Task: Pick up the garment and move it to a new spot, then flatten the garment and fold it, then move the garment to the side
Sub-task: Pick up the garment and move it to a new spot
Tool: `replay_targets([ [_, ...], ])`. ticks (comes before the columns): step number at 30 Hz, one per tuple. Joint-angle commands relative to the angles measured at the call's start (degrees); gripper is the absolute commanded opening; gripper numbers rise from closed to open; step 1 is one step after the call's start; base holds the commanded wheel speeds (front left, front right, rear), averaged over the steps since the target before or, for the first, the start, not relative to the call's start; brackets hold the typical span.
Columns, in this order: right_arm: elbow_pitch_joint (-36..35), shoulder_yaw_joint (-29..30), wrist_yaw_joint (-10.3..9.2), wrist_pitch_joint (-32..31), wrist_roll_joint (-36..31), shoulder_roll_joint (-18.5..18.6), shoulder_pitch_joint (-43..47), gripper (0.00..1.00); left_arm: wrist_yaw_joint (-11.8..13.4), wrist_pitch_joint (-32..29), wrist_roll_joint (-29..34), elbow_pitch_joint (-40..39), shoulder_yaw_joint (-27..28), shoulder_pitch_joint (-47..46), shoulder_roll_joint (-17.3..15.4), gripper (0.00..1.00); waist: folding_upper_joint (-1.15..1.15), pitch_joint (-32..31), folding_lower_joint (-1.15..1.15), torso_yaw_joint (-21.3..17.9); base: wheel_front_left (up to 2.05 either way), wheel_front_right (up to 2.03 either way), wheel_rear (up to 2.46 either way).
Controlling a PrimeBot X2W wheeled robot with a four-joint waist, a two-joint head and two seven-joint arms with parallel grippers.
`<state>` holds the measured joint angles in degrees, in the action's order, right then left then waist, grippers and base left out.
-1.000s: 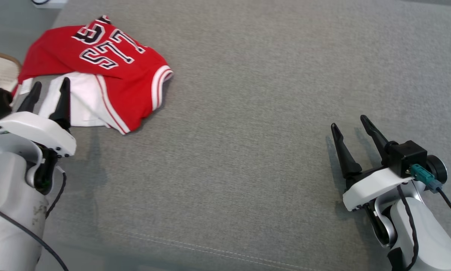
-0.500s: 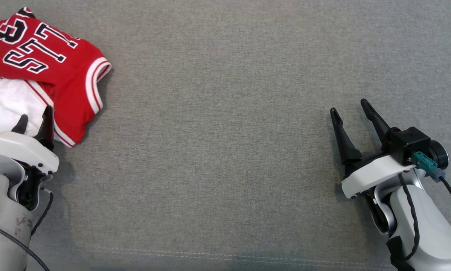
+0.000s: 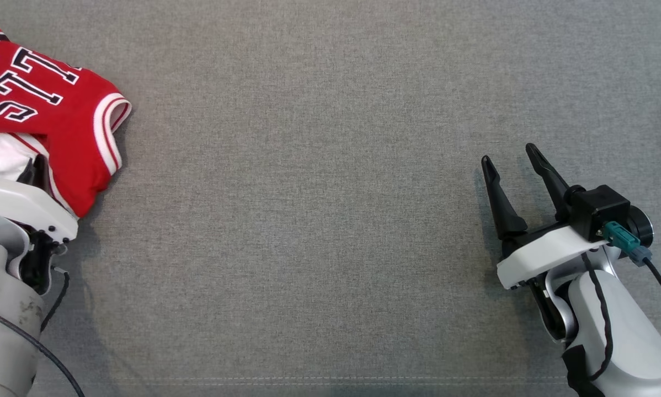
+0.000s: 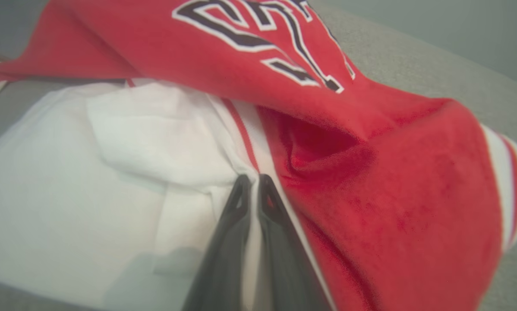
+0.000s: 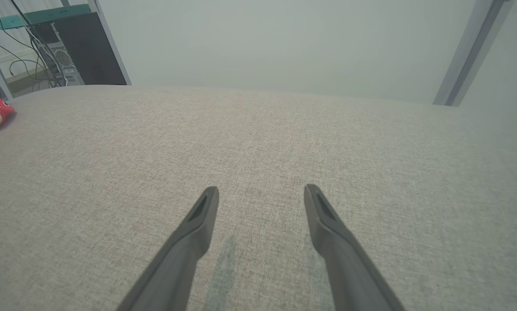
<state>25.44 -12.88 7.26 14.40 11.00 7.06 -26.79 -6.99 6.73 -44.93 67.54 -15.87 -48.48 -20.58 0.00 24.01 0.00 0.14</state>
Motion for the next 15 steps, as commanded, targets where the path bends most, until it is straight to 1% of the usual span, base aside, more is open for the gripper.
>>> replay_targets([
  [1, -1.1, -0.5, 0.23, 0.6, 0.7, -0.8, -0.1, 1.00, -0.2, 0.4, 1.0, -0.4, 0.1, 0.2, -1.4, 0.00, 0.00, -0.9, 0.00, -0.4, 0.00, 0.00, 0.00],
  [6, -0.7, -0.7, 0.23, 0.6, 1.8, -1.8, 0.5, 1.00, -0.4, 4.2, 2.5, -2.9, -3.4, 0.9, 1.9, 0.00, 0.00, -3.3, 0.00, -1.0, 0.00, 0.00, 0.00],
  [13, -0.2, -0.8, 0.23, 0.6, 2.8, -2.5, 1.0, 1.00, -0.5, 6.2, 4.7, -10.1, -12.2, 2.1, 7.5, 0.00, 0.00, -5.0, 0.00, -2.5, 0.00, 0.00, 0.00],
  [15, -0.1, -0.6, 0.23, 0.6, 3.0, -2.7, 1.2, 1.00, -0.5, 6.5, 4.7, -11.8, -14.5, 2.4, 9.6, 0.00, 0.00, -5.4, 0.00, -3.3, 0.00, 0.00, 0.00],
])
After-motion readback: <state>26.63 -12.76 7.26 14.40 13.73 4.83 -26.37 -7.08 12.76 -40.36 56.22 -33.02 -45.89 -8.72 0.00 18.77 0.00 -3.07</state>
